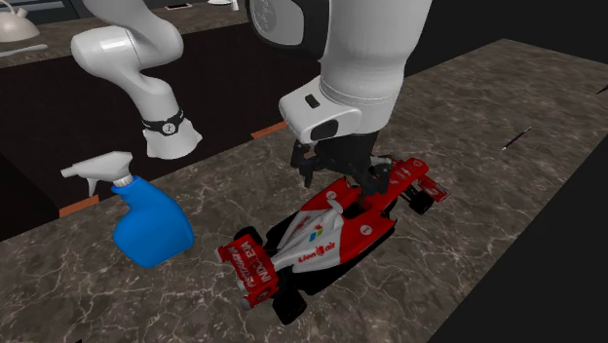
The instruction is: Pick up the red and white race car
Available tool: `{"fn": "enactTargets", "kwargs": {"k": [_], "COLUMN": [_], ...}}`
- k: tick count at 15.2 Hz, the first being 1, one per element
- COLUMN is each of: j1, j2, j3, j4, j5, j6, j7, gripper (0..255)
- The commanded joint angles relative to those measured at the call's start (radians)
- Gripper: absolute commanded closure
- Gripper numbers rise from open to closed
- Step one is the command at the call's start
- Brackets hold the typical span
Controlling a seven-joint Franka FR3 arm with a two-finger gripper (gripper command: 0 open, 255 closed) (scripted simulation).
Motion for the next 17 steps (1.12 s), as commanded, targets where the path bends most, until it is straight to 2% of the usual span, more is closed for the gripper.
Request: {"fn": "enactTargets", "kwargs": {"k": [1, 7, 8, 17], "j1": [0.001, 0.002, 0.002, 0.002], "j2": [0.018, 0.037, 0.036, 0.037], "j3": [-0.004, -0.007, -0.007, -0.007], "j4": [0.001, -0.033, -0.033, -0.033], "j5": [-0.004, -0.010, -0.009, -0.010], "j6": [0.016, 0.068, 0.067, 0.068], "j7": [0.005, 0.007, 0.007, 0.007], "gripper": [0, 0, 255, 255]}}
